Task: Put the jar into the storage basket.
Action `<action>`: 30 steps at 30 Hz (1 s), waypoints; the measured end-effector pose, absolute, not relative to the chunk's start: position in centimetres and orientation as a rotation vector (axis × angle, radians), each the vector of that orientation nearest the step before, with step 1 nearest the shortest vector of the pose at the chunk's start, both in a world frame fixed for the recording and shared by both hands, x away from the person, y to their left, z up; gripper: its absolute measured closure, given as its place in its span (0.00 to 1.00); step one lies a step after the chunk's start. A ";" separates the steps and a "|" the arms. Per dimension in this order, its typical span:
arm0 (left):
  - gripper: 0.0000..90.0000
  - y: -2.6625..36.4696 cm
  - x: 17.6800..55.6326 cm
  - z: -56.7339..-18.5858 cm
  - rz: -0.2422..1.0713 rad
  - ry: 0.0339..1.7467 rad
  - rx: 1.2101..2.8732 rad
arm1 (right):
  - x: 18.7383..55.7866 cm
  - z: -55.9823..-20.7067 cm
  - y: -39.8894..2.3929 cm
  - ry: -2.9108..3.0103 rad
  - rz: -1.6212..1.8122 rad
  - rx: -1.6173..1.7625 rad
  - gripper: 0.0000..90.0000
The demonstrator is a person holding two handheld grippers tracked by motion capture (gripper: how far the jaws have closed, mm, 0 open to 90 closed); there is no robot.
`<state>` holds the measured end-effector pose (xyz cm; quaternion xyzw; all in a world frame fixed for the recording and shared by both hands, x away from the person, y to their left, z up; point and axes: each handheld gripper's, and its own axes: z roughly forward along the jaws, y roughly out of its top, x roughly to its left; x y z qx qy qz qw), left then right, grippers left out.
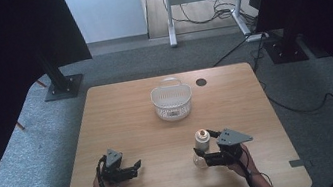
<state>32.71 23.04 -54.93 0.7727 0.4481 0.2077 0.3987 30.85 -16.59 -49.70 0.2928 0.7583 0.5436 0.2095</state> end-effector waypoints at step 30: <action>0.15 23.0 32.8 -55.0 0.523 1.135 1.961 | 31.1 -50.0 -16.6 2.120 1.555 0.749 0.50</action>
